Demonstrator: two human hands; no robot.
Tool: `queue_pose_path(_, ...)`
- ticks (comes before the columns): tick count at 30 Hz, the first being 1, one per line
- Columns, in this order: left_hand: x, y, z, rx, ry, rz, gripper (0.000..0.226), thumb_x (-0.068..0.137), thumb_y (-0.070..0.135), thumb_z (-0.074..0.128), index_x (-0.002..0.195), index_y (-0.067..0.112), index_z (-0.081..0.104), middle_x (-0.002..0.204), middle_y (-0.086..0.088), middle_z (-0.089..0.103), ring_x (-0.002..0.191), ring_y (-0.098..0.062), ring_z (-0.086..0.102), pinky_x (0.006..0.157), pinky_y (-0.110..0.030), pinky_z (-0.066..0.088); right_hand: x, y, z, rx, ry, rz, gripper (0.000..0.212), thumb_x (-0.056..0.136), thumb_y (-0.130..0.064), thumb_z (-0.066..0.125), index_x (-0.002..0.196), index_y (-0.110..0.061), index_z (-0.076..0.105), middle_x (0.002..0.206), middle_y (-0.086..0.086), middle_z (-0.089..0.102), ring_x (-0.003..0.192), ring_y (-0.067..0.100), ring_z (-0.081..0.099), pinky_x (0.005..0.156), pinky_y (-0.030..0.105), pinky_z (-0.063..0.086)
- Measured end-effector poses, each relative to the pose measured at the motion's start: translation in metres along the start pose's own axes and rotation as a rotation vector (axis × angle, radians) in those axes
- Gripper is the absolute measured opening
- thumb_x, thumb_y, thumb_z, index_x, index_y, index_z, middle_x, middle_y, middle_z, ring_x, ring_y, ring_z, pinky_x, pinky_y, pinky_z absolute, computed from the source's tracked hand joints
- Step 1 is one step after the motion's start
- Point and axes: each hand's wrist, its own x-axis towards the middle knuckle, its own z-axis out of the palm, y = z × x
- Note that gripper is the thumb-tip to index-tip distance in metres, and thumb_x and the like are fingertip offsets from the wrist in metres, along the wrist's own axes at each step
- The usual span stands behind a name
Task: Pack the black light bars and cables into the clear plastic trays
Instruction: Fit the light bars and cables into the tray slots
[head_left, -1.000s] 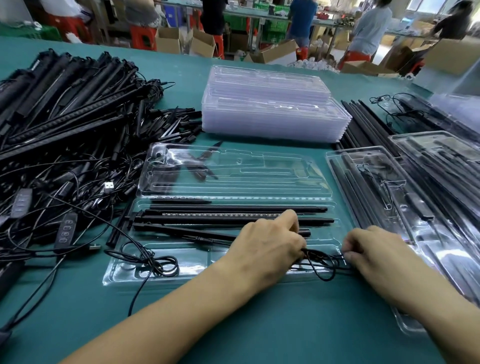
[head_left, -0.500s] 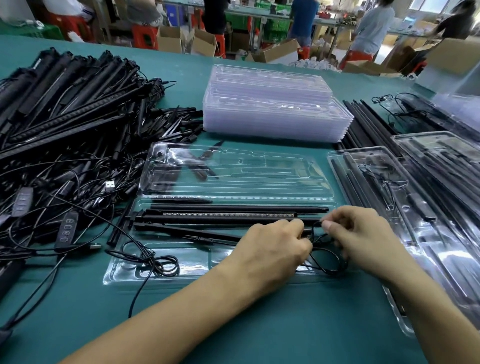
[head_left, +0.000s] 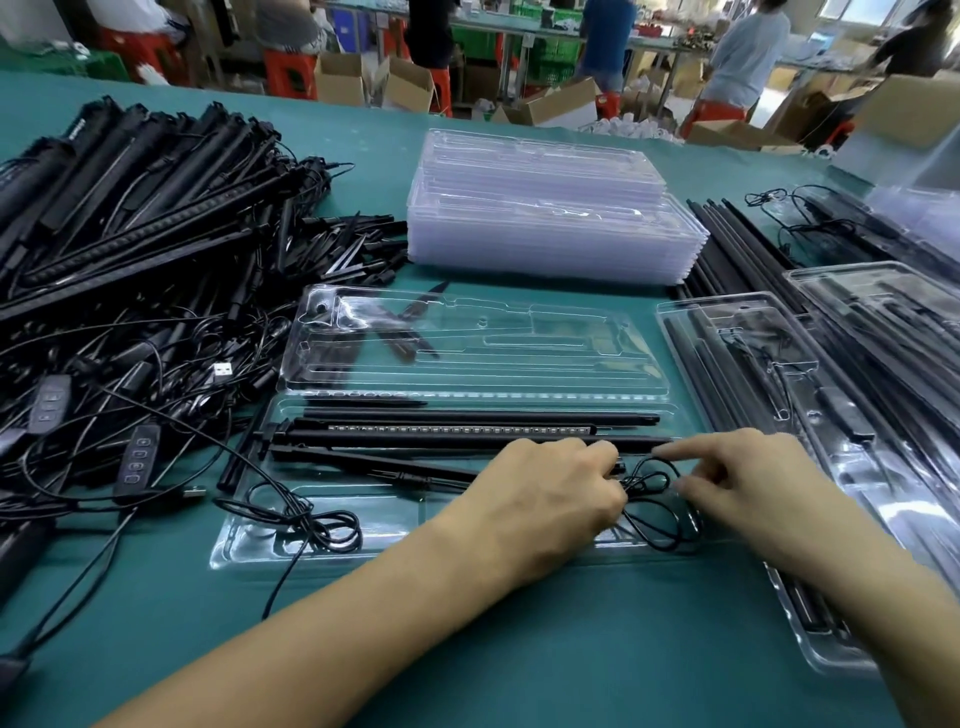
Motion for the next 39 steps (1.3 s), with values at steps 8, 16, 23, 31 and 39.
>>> queue_pose_path(8,-0.006,0.001,-0.001,-0.043,0.063,0.026,0.025,0.096,0.024,0.051,0.116,0.028,0.065,0.077,0.002,0.042,0.069,-0.024,0.056,0.046,-0.029,0.029,-0.011,-0.004,-0.007,0.002,-0.099,-0.029,0.034,0.082,-0.033,0.075,0.116,-0.032,0.068,0.075,-0.014,0.068,0.074,-0.006,0.060,0.070,0.009,0.042)
queue_pose_path(16,0.001,0.003,0.004,-0.058,0.035,-0.077,0.026,0.105,0.030,0.040,0.124,0.030,0.058,0.091,0.001,0.030,0.082,-0.026,0.053,0.047,-0.029,0.016,-0.029,0.005,-0.008,0.236,-0.070,-0.005,0.032,0.088,-0.027,0.061,0.119,-0.038,0.063,0.090,-0.015,0.067,0.074,0.003,0.063,0.072,0.020,0.050)
queue_pose_path(23,-0.001,0.002,0.004,-0.089,-0.040,-0.022,0.034,0.100,0.038,0.036,0.124,0.027,0.058,0.124,0.001,0.043,0.106,-0.021,0.049,0.060,-0.035,0.038,-0.028,-0.003,0.006,0.118,0.077,-0.014,0.021,0.071,-0.021,0.086,0.067,-0.035,0.070,0.071,-0.008,0.064,0.069,0.006,0.061,0.064,0.016,0.043)
queue_pose_path(31,0.010,0.002,0.012,-0.238,-0.028,-0.131,0.032,0.097,0.054,0.050,0.110,0.031,0.069,0.128,0.014,0.058,0.121,-0.014,0.050,0.078,-0.034,0.044,-0.014,-0.007,0.022,0.050,0.097,0.098,0.034,0.078,-0.017,0.080,0.109,-0.022,0.068,0.085,-0.009,0.063,0.074,0.007,0.063,0.079,0.022,0.046)
queue_pose_path(39,0.009,0.000,0.021,-0.386,0.089,-0.181,0.025,0.088,0.053,0.063,0.101,0.033,0.068,0.114,0.014,0.062,0.113,-0.011,0.052,0.081,-0.036,0.048,-0.011,-0.005,0.016,0.169,0.001,0.075,0.028,0.078,-0.010,0.077,0.089,-0.033,0.065,0.065,-0.012,0.069,0.063,0.001,0.062,0.066,0.012,0.045)
